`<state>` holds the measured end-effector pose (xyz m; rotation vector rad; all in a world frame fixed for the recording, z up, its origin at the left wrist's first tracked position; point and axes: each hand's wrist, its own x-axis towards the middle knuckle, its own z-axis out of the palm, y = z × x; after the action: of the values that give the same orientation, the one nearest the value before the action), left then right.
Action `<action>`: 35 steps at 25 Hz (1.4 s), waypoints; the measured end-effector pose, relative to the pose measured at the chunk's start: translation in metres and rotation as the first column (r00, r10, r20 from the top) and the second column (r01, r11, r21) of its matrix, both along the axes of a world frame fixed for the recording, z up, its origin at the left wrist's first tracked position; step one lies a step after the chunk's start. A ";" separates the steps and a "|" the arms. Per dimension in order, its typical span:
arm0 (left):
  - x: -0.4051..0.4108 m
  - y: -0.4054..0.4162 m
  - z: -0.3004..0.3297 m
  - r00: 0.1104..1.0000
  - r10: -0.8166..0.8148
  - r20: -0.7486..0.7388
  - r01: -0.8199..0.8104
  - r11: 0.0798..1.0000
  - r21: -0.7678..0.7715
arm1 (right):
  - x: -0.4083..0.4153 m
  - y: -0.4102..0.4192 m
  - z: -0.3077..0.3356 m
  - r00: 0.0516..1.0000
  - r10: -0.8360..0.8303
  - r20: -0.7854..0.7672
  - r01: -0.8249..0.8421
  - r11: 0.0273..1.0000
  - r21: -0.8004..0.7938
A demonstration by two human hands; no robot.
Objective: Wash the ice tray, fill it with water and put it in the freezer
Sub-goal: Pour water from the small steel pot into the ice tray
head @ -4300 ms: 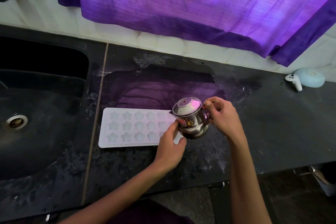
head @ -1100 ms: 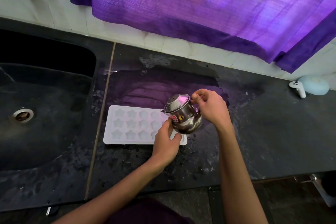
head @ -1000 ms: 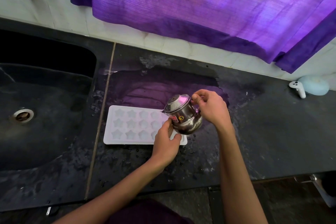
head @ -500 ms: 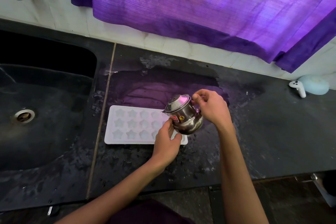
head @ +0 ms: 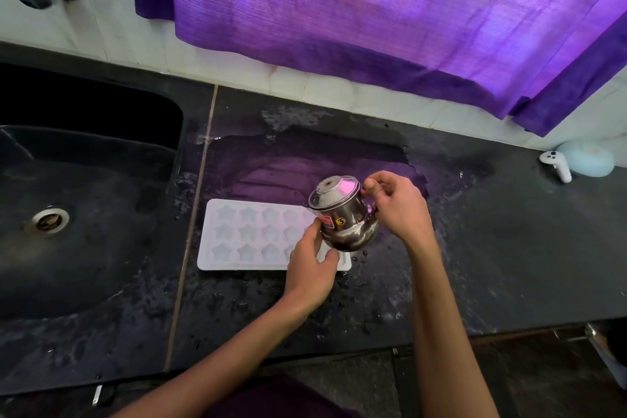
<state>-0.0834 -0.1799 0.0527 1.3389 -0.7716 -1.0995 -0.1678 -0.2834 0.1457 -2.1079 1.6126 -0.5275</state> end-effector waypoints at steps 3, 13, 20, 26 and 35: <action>-0.002 0.004 0.001 1.000 0.018 0.016 -0.018 1.000 -0.011 | -0.004 0.006 0.001 0.999 -0.002 0.034 0.002 1.000 -0.007; -0.013 0.021 0.000 0.999 0.014 -0.049 -0.013 1.000 0.010 | -0.007 0.019 0.001 0.998 0.023 -0.065 -0.024 1.000 -0.010; -0.014 0.022 -0.001 0.996 0.020 -0.090 -0.017 0.999 0.028 | -0.003 0.018 -0.001 0.994 0.026 -0.103 -0.026 1.000 0.004; -0.017 0.021 -0.002 0.994 0.016 -0.111 -0.012 0.999 0.035 | -0.004 0.017 -0.003 0.992 0.022 -0.128 -0.023 1.000 -0.006; -0.017 0.023 0.001 0.991 0.018 -0.135 -0.012 0.999 0.047 | -0.006 0.018 -0.004 0.992 0.008 -0.123 -0.009 1.000 -0.011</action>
<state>-0.1004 -0.1570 0.0533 1.2918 -0.6390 -1.1896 -0.1735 -0.2657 0.1420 -2.1931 1.6701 -0.4119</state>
